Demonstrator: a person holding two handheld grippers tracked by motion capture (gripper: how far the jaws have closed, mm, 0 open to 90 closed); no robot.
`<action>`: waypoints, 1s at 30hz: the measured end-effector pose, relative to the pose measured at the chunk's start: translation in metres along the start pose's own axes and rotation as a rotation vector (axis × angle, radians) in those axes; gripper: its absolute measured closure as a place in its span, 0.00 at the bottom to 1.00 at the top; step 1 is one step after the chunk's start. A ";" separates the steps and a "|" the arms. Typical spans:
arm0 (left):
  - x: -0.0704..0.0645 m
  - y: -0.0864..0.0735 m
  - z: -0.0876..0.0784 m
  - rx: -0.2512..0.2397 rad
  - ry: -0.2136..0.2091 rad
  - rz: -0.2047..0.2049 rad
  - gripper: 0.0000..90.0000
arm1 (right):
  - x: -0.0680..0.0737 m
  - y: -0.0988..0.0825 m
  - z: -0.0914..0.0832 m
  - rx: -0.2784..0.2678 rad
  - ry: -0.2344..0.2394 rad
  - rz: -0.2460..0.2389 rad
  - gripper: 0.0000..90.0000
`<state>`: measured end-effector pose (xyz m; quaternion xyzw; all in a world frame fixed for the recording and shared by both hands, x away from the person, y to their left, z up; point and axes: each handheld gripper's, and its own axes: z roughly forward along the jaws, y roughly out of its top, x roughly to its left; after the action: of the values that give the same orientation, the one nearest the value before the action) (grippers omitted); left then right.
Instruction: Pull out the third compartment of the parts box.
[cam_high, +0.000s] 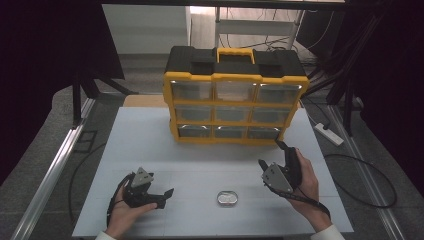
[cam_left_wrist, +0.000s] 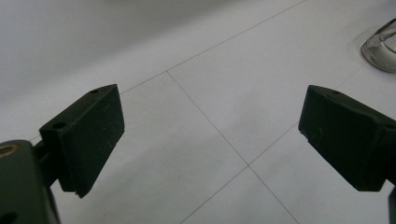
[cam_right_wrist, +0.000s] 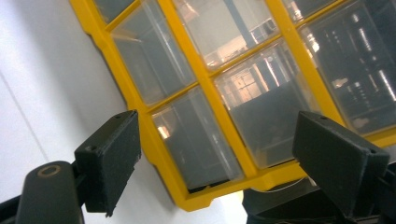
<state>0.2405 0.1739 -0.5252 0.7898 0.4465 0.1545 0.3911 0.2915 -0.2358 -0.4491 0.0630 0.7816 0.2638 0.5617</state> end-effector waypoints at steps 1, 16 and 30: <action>0.000 0.000 0.000 0.000 0.000 0.000 0.08 | -0.001 0.001 0.000 0.000 -0.005 -0.001 0.17; -0.001 0.000 0.000 0.000 0.001 0.001 0.08 | -0.017 0.007 0.004 -0.011 -0.045 -0.001 0.17; -0.001 0.000 0.000 0.002 0.002 0.002 0.08 | -0.030 0.013 0.003 -0.017 -0.086 -0.027 0.17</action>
<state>0.2403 0.1731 -0.5254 0.7906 0.4460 0.1552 0.3898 0.3026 -0.2355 -0.4179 0.0592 0.7553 0.2598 0.5987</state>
